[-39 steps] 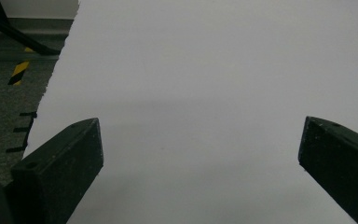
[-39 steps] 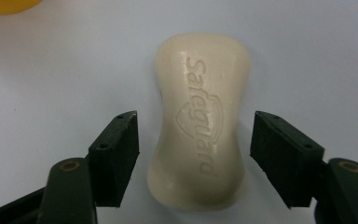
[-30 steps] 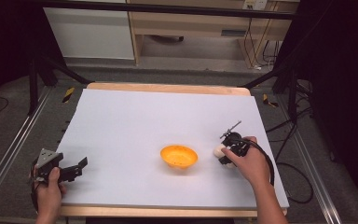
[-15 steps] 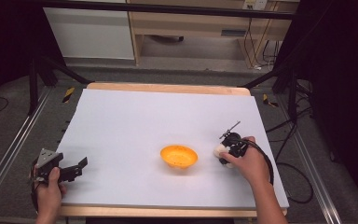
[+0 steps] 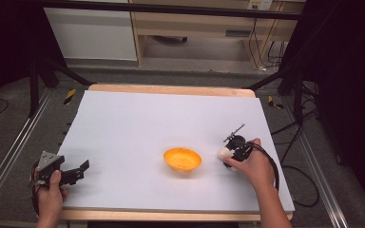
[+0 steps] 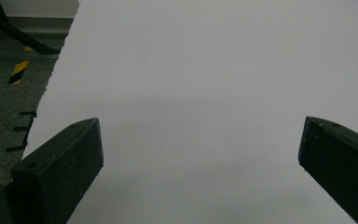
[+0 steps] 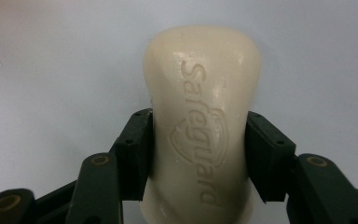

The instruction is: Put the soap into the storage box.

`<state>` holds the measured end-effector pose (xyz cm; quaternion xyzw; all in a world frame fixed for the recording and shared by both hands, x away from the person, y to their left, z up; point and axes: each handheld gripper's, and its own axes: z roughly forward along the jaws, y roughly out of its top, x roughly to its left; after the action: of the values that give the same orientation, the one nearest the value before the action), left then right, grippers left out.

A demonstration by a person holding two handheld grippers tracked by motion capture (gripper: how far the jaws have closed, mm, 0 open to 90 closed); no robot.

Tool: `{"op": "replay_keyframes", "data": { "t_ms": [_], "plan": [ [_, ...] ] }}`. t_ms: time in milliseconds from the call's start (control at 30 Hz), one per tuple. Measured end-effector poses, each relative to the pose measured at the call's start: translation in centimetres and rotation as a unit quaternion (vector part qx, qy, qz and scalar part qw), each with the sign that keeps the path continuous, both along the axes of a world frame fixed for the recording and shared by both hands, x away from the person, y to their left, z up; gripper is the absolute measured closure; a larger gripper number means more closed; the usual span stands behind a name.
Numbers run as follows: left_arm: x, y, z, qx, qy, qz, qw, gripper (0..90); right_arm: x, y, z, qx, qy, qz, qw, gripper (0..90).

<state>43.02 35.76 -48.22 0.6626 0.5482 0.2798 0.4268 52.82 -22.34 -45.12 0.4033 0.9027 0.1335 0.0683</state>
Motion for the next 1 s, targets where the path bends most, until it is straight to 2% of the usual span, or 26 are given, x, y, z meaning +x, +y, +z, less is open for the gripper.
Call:
{"op": "replay_keyframes", "data": {
  "t_ms": [167, 300, 467, 600, 633, 867, 1000],
  "plan": [
    [0.0, 0.0, 0.0, -0.002, -0.001, 0.0, 1.0, 0.0, -0.1, 0.0, 0.0, 0.006, 0.0, -0.001, 1.0, 48.7],
    [0.0, 0.0, 0.0, -0.001, 0.0, -0.001, 1.0, 0.0, -0.1, -0.2, 0.1, 0.008, -0.006, 0.018, 0.9998, 49.4],
    [0.0, 0.0, 0.0, -0.001, 0.0, -0.001, 1.0, 0.0, -0.3, -0.2, 0.4, 0.006, -0.014, 0.025, 0.9996, 49.7],
    [0.0, 0.0, 0.0, -0.001, 0.0, -0.001, 1.0, 0.0, -0.5, -0.2, 1.5, 0.013, -0.028, 0.035, 0.9989, 49.8],
    [0.0, 0.0, 0.0, -0.001, -0.001, -0.001, 1.0, 0.0, -0.6, -0.1, 2.2, 0.012, -0.037, 0.042, 0.9983, 49.8],
    [0.0, 0.0, 0.0, -0.002, 0.0, -0.001, 1.0, 0.0, -0.8, 0.4, 3.6, 0.025, -0.048, 0.06, 0.9967, 49.8],
    [0.0, 0.0, 0.0, 0.0, 0.0, 0.0, 1.0, 0.0, -1.0, 1.3, 4.9, 0.024, -0.058, 0.085, 0.9944, 49.8]
  ]
}}
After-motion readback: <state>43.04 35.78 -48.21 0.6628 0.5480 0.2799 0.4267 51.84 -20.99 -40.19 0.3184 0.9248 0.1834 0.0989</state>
